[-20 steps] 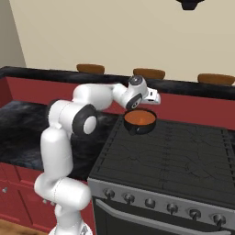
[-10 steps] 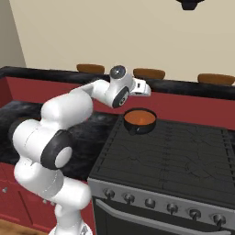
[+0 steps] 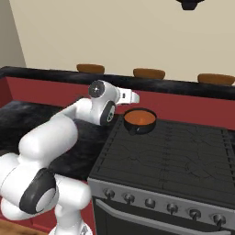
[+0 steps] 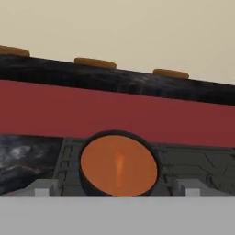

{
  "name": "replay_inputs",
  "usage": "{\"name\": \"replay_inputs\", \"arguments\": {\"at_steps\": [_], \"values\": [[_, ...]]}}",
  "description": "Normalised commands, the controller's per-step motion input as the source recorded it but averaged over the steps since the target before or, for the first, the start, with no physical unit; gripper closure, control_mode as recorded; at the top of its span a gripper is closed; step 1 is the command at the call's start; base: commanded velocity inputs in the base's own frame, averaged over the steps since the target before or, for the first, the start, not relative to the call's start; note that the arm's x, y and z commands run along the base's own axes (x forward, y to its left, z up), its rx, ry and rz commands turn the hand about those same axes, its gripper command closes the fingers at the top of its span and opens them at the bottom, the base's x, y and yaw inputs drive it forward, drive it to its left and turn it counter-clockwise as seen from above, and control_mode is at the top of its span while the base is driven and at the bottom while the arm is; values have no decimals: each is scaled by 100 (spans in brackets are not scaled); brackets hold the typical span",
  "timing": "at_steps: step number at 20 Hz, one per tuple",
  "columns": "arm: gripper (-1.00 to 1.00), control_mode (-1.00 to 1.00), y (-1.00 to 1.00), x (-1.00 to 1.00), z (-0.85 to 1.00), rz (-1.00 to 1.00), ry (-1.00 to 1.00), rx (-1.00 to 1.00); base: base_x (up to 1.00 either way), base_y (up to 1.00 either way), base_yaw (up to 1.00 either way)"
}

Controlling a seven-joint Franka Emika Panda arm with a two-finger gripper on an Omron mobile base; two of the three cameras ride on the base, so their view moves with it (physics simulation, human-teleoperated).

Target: Retrieve the chicken drumstick from the fridge and place it on the saucepan with marinade on the stove.

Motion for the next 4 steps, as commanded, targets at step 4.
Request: {"name": "replay_inputs", "arguments": {"at_steps": [4], "values": [[-100, -100, 6, -31, 0, 0, -16, -3, 0, 0, 0]]}}
